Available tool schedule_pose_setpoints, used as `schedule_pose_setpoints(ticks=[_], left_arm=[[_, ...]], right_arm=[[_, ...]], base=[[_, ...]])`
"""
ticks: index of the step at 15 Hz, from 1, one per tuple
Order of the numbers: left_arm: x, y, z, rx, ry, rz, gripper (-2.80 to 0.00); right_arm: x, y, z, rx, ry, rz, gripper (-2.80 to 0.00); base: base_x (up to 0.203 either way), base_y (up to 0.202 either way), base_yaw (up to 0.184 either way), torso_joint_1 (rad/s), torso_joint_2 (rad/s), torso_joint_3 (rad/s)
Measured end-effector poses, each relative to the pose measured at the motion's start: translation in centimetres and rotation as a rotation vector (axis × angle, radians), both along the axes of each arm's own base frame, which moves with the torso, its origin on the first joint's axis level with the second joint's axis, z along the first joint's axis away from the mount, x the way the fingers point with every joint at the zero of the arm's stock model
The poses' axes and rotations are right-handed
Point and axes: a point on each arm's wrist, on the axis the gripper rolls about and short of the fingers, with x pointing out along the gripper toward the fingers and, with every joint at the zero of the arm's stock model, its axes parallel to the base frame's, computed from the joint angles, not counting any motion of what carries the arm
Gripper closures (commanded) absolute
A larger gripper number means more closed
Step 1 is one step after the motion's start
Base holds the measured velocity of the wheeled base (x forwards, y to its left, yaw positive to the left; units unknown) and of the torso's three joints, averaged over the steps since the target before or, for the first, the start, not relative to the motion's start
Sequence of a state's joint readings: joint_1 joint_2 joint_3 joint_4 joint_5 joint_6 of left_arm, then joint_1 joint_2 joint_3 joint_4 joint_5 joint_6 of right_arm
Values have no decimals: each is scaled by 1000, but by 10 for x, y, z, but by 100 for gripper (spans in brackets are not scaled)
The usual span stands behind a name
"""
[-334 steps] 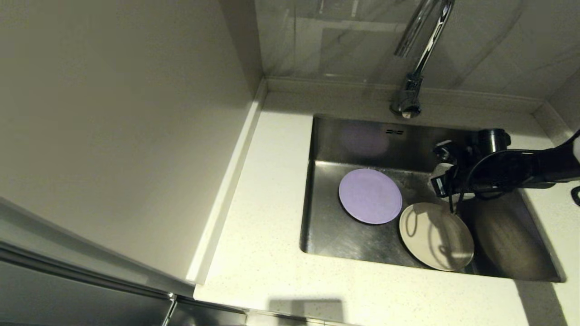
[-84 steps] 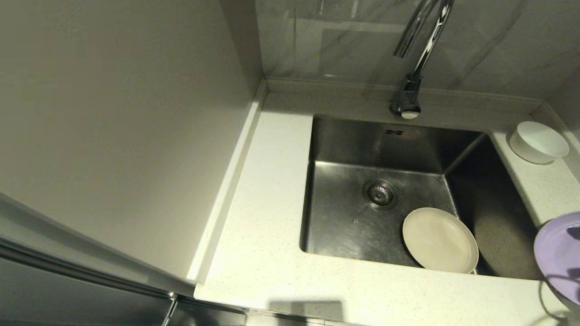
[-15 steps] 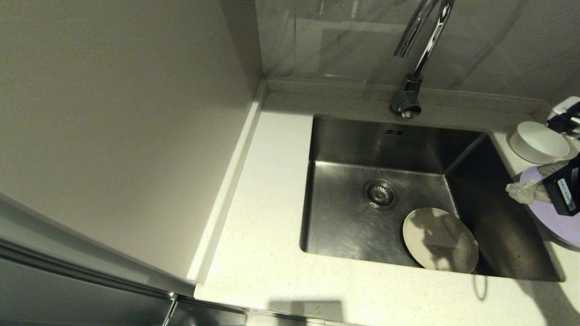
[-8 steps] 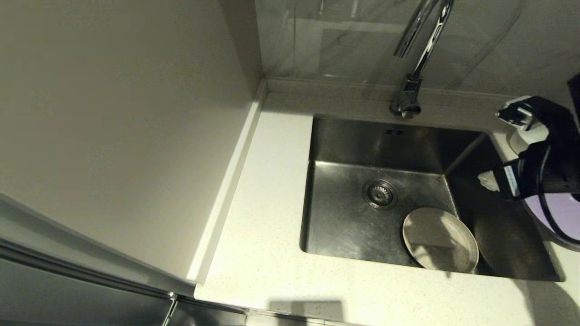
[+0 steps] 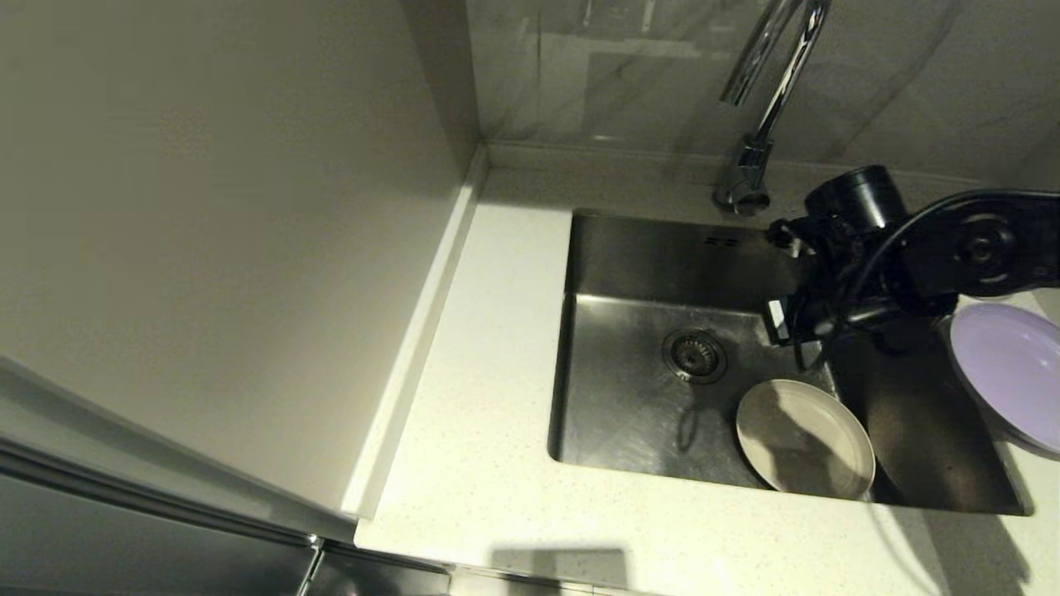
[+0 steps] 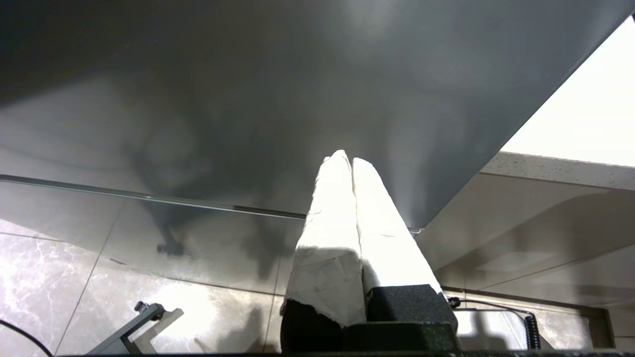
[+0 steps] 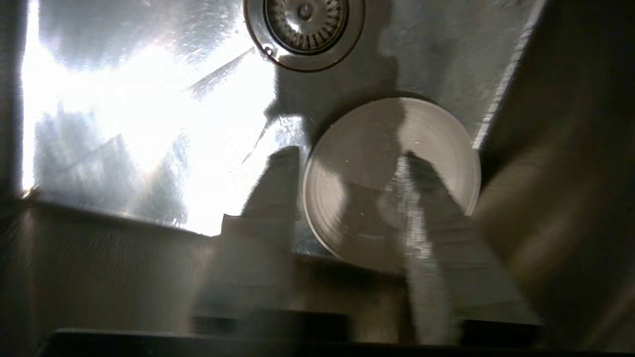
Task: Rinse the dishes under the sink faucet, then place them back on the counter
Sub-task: Put a plate back to the table from the sink
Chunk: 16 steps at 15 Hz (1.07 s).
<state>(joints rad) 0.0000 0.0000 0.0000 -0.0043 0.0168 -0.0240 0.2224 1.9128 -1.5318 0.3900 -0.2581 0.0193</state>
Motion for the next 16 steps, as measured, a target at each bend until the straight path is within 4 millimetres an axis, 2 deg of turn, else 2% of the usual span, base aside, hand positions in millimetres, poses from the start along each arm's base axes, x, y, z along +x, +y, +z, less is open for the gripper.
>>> schedule_pose_setpoints(ticks=[4,7,11,16], left_arm=[[0,0,0,0,0,0,0],[0,0,0,0,0,-1,0],[0,0,0,0,0,-1,0],[0,0,0,0,0,-1,0]], right_arm=[[51,9,-44,-62,-22,-147,-280],[74,6,-76,-147,-65,-272,-280],[81,-15,-116,-218,26,-357,-280],[81,-12,-140,-157,53,-426,-280]], base=[[0,0,0,0,0,0],[0,0,0,0,0,0],[0,0,0,0,0,0],[0,0,0,0,0,0]])
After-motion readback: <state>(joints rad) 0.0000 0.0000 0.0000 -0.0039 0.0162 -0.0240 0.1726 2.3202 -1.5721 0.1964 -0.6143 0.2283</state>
